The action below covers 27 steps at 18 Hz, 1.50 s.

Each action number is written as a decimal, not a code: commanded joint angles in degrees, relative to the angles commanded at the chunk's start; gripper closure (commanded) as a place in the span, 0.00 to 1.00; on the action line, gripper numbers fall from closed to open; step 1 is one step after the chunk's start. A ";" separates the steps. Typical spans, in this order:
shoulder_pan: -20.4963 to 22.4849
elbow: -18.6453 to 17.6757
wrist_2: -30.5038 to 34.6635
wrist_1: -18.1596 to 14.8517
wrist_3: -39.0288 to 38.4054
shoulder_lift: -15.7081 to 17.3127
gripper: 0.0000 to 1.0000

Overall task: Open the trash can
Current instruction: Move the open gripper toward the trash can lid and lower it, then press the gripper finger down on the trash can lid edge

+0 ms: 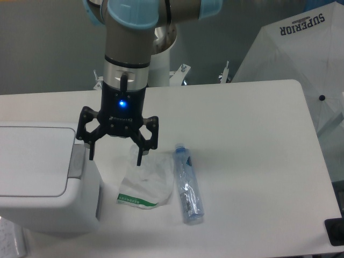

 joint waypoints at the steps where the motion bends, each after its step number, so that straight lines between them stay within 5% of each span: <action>1: -0.09 -0.09 -0.09 0.00 -0.09 -0.09 0.00; 27: -1.58 -1.14 0.18 0.00 -1.85 -1.06 0.00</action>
